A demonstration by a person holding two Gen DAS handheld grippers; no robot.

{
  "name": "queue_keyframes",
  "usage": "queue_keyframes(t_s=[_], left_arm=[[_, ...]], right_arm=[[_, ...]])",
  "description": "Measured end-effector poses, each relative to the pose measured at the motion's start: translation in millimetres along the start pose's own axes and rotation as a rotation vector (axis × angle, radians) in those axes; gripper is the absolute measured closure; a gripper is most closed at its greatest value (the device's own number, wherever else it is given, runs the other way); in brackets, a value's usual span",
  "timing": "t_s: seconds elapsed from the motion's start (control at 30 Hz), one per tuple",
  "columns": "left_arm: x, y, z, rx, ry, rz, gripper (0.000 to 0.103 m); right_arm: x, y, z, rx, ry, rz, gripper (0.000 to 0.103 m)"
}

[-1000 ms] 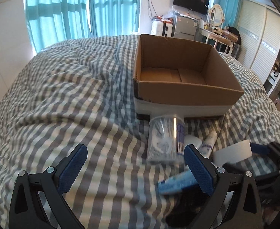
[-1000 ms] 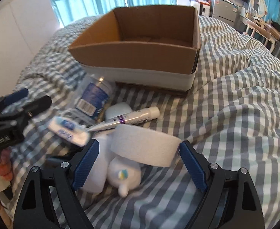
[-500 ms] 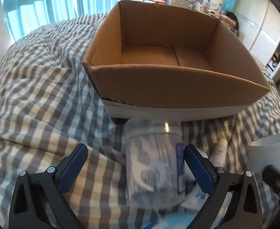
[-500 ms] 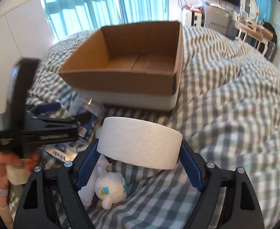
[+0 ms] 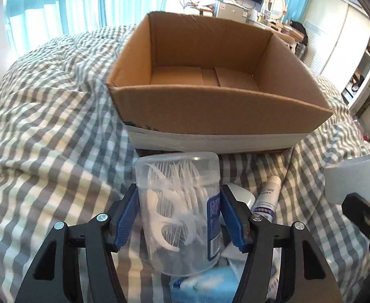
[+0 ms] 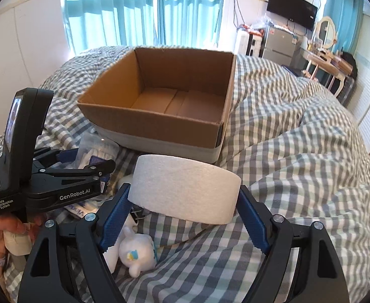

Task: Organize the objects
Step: 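Carry both items over the cardboard box and open both tools to drop them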

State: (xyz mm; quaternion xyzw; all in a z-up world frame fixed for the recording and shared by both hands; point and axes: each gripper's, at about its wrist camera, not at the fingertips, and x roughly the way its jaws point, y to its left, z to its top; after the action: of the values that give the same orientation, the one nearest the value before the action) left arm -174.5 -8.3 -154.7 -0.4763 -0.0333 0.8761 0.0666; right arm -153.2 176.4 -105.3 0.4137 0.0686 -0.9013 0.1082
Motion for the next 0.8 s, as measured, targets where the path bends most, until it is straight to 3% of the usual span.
queue_keyframes(t_s=[0.17, 0.37, 0.6, 0.8], left_arm=[[-29.7, 2.3, 6.0, -0.042, -0.031, -0.028, 0.039], [-81.5, 0.4, 23.4, -0.028, -0.150, -0.018, 0.039], [-129.2, -0.1, 74.6, 0.005, -0.275, -0.008, 0.039], [-135.2, -5.8, 126.9, 0.037, -0.321, -0.007, 0.039]], right_arm=[[-25.9, -0.3, 5.9, -0.001, -0.062, 0.000, 0.021], [-62.2, 0.8, 20.6, -0.020, -0.154, 0.015, 0.021], [-95.5, 2.2, 57.5, -0.035, -0.234, 0.037, 0.021], [-94.6, -5.9, 113.8, -0.003, -0.272, 0.099, 0.021]])
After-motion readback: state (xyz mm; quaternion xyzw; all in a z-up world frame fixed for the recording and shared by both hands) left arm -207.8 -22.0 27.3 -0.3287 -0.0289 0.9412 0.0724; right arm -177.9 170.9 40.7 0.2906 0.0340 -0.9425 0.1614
